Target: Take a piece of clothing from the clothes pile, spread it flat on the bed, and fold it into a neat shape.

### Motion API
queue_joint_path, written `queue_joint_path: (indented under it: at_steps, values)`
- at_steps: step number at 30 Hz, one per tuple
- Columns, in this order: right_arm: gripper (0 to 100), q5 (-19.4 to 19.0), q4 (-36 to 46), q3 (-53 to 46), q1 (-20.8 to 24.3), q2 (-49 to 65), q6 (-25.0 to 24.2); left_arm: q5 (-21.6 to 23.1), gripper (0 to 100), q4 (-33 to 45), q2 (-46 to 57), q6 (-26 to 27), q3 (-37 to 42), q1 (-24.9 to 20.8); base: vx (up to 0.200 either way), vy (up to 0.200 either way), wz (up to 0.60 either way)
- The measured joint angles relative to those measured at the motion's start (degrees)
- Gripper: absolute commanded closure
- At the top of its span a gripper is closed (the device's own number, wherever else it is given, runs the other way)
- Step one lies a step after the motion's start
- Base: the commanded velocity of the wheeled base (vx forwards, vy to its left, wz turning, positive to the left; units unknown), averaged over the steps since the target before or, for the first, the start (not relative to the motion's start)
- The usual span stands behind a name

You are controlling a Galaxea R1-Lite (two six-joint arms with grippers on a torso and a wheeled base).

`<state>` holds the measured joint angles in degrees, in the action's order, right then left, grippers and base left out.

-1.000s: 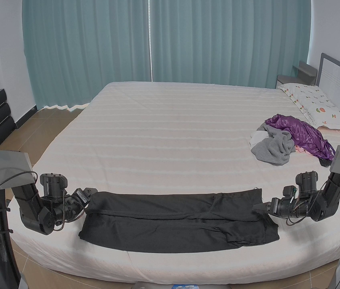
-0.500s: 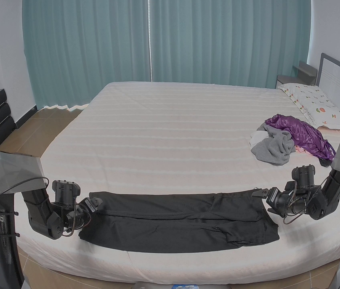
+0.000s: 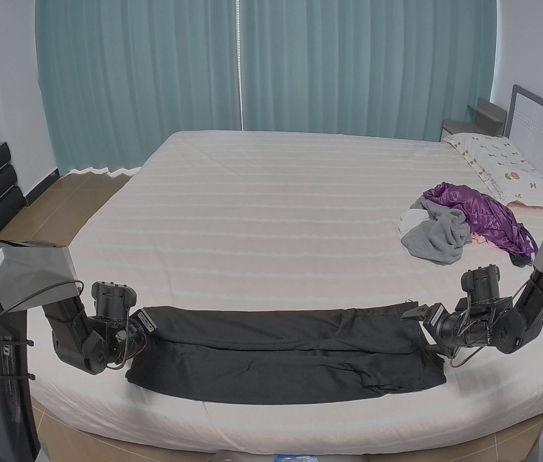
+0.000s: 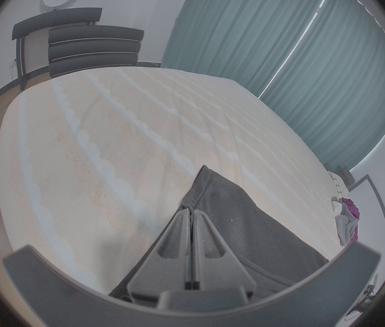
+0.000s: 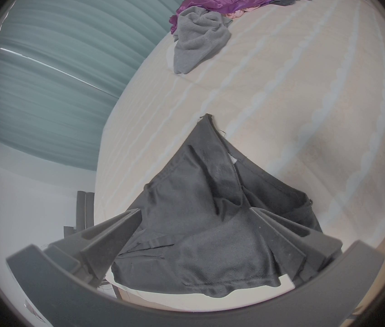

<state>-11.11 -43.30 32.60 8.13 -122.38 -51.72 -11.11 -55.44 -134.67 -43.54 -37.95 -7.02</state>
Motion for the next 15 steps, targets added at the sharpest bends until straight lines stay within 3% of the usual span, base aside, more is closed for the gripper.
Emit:
queue_joint_path:
  at_steps: [8,15]
  values:
    - [0,4.9,5.0,1.7,4.5,-0.5,-1.7,-1.0,100,-0.1,1.4,0.0,0.4,-0.1,0.0,0.0,0.0]
    - [0,7.1,6.7,5.0,5.5,-3.0,-2.2,-1.1,100,-0.2,2.2,0.0,0.5,-0.3,0.0,0.0,0.0]
